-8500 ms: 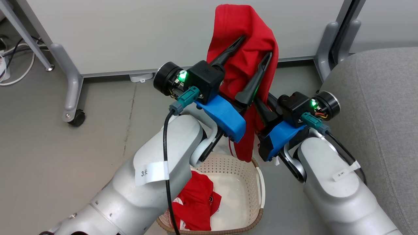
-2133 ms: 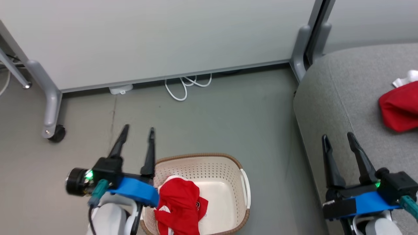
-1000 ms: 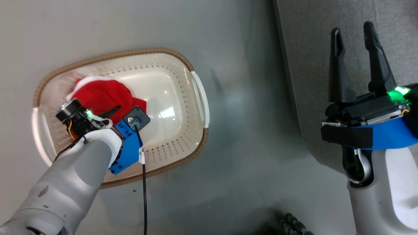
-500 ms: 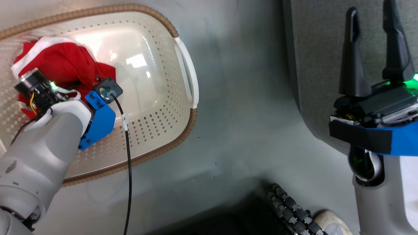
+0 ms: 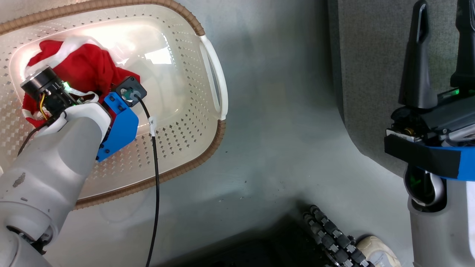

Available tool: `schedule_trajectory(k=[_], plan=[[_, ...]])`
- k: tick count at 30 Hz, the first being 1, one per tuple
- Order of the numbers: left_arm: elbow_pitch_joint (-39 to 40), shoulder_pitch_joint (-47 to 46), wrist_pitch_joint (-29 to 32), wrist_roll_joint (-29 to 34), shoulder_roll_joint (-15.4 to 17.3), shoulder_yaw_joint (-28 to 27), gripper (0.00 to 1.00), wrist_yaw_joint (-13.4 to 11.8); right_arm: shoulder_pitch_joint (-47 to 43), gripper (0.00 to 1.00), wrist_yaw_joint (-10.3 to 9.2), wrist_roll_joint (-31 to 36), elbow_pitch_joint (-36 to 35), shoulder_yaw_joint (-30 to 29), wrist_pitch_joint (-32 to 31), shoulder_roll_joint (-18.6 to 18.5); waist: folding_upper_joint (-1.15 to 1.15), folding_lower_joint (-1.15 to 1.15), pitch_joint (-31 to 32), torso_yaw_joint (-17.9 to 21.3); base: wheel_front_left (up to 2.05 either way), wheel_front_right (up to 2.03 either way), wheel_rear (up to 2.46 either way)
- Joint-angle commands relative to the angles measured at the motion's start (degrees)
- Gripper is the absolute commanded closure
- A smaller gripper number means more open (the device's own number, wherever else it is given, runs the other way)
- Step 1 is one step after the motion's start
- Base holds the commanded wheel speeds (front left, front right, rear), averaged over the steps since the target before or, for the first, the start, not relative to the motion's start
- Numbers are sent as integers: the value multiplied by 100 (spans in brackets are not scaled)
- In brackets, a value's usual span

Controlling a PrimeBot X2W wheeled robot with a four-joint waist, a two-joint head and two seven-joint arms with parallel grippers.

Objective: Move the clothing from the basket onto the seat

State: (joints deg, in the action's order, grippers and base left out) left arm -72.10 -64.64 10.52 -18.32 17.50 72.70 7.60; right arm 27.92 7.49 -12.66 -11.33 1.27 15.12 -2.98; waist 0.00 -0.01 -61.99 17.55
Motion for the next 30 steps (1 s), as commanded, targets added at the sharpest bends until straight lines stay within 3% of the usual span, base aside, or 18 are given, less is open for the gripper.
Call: schedule_trajectory(k=[1,13,30], plan=[[-131,115,81,-41,73,31,100,-24,97,0,1,45,5,-25,5,17,0,1,24,-22,0,0,0],[4,106,-693,-396,-286,-35,100,-21,83,0,1,108,232,-82,5,15,0,1,576,-336,0,0,0],[225,348,-2294,-1297,-1021,-444,100,-21,-530,0,1,389,799,-289,4,-131,0,1,2613,-1213,0,0,0]])
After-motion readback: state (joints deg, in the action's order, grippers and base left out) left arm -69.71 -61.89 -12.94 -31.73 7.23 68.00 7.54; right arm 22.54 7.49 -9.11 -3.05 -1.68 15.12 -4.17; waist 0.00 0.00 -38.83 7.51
